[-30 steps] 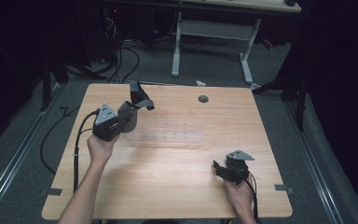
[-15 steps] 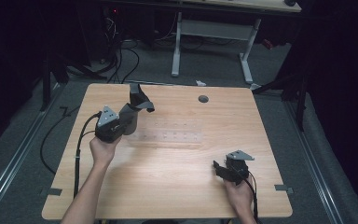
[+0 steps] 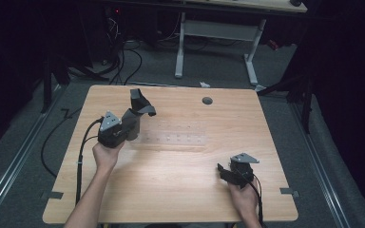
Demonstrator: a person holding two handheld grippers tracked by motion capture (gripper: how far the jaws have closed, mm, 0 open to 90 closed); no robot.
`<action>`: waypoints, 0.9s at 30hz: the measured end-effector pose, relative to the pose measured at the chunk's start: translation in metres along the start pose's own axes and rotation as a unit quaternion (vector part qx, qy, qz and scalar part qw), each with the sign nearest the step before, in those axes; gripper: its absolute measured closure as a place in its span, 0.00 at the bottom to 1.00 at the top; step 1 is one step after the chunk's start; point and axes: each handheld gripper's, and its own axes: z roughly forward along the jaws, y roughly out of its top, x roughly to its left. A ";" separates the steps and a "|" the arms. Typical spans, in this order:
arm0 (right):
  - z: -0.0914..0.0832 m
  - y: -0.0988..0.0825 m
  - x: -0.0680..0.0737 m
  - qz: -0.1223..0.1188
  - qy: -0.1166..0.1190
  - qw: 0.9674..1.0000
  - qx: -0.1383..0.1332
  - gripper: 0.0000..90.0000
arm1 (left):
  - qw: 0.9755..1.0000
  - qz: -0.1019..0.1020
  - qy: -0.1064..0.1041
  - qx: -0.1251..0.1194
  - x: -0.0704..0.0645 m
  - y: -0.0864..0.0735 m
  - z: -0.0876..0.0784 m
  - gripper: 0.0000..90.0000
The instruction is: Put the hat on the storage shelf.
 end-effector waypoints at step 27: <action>0.000 0.000 0.000 0.000 0.000 1.000 0.000 0.43 | 0.998 -0.034 0.044 0.043 0.007 -0.006 -0.011 0.66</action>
